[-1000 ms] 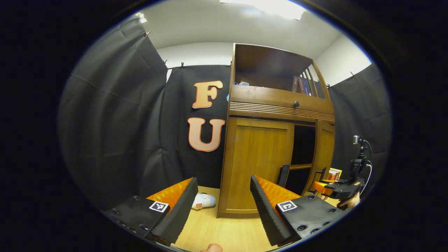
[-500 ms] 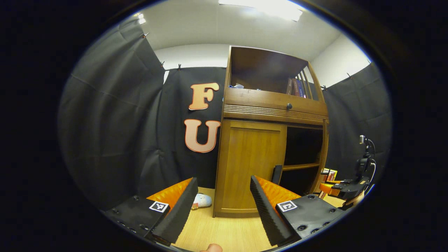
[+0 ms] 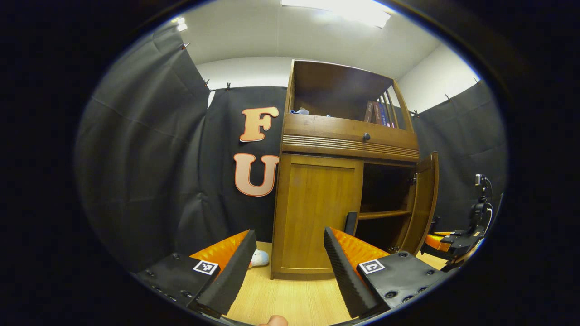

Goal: Open the right door of the double-door shoe cabinet with the right hand, and open the left door with the left hand.

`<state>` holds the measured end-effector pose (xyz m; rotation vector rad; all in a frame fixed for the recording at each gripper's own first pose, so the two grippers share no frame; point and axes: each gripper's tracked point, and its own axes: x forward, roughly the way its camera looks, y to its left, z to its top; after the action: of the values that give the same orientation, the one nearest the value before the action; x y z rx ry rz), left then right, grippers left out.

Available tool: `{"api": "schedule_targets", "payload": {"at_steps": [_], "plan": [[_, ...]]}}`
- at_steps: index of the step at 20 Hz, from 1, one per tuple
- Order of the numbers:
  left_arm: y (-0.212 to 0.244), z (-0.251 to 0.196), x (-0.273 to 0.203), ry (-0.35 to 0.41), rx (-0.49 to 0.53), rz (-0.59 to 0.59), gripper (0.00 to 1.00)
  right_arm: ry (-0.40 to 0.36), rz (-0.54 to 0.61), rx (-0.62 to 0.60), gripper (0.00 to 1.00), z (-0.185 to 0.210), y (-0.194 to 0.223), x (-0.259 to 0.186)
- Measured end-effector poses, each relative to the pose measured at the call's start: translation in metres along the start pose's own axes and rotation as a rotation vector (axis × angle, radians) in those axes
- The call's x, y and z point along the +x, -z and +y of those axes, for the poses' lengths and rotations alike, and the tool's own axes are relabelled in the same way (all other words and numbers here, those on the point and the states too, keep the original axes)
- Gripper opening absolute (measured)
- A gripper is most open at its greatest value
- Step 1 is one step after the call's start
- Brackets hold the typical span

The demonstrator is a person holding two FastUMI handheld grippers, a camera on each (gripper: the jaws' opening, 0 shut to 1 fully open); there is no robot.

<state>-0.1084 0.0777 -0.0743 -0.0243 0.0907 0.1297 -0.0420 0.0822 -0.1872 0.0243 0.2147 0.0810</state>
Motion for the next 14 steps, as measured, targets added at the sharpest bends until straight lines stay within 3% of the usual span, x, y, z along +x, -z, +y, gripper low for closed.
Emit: {"api": "schedule_targets", "payload": {"at_steps": [3, 4, 5, 8, 9, 10, 14], "plan": [[0.002, -0.003, 0.000, 0.004, -0.002, 0.005, 0.97, 0.002, -0.004, -0.004, 0.14, -0.009, 0.000, -0.005], [0.004, -0.003, 0.001, 0.003, -0.001, 0.006, 0.97, 0.004, -0.007, -0.001, 0.08, -0.013, 0.000, -0.008], [0.005, -0.004, 0.002, 0.004, 0.000, 0.008, 0.97, 0.005, -0.008, 0.001, 0.14, -0.017, 0.000, -0.011], [0.007, -0.009, 0.002, 0.010, -0.001, 0.014, 0.97, 0.019, -0.017, 0.005, 0.10, -0.032, 0.000, -0.017], [0.006, -0.010, 0.002, 0.010, -0.001, 0.014, 0.97, 0.021, -0.023, 0.008, 0.14, -0.038, 0.001, -0.020], [0.006, -0.011, 0.002, 0.011, 0.000, 0.012, 0.97, 0.023, -0.026, 0.009, 0.08, -0.044, 0.000, -0.022], [0.007, -0.020, 0.005, 0.021, 0.001, 0.011, 0.97, 0.034, -0.035, -0.002, 0.07, -0.067, 0.000, -0.030]]}}
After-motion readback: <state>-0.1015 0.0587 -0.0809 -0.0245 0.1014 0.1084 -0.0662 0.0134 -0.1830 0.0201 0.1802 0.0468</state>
